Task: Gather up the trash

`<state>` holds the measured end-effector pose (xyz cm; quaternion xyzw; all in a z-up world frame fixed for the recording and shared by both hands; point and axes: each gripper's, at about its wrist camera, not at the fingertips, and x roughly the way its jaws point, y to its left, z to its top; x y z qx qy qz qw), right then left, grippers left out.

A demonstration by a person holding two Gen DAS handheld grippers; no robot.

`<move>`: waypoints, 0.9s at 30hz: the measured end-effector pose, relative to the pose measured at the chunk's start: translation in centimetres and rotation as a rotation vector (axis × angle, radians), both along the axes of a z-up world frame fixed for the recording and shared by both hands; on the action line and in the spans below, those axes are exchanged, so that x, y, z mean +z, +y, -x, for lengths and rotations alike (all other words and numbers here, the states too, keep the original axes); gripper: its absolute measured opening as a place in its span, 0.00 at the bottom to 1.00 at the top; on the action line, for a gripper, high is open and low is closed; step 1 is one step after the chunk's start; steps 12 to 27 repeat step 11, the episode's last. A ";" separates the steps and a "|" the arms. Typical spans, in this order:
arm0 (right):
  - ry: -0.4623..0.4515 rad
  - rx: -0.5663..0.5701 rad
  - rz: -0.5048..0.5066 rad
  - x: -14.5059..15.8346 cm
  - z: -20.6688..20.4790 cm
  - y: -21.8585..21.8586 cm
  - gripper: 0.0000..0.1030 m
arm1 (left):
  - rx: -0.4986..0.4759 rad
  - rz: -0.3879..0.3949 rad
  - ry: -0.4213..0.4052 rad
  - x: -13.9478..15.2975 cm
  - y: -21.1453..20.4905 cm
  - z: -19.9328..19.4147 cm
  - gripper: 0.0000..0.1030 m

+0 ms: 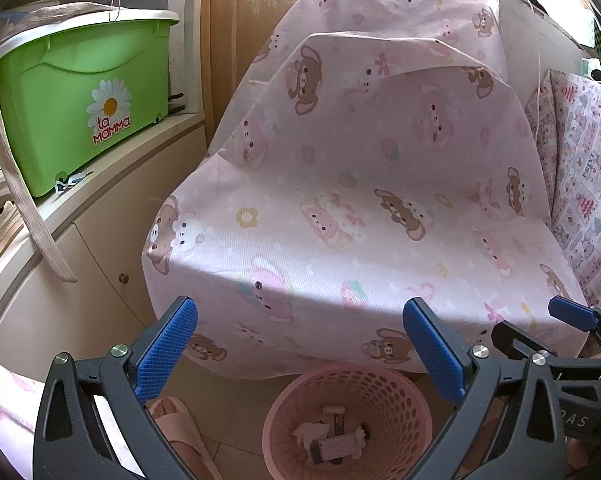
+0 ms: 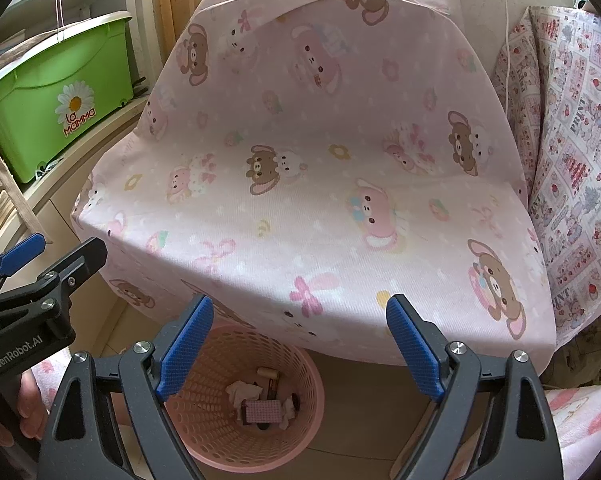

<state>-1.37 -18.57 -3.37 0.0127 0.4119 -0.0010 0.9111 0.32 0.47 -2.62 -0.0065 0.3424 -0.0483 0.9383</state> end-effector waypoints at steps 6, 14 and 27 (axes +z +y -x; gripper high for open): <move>0.002 0.000 -0.002 0.0 0.0 0.0 0.87 | 0.004 -0.002 0.004 -0.1 -0.1 0.0 0.99; 0.004 -0.006 0.002 -0.1 0.0 -0.1 0.87 | 0.003 -0.002 0.015 -0.3 -0.2 -0.2 0.99; 0.004 -0.006 0.002 -0.1 0.0 -0.1 0.87 | 0.003 -0.002 0.015 -0.3 -0.2 -0.2 0.99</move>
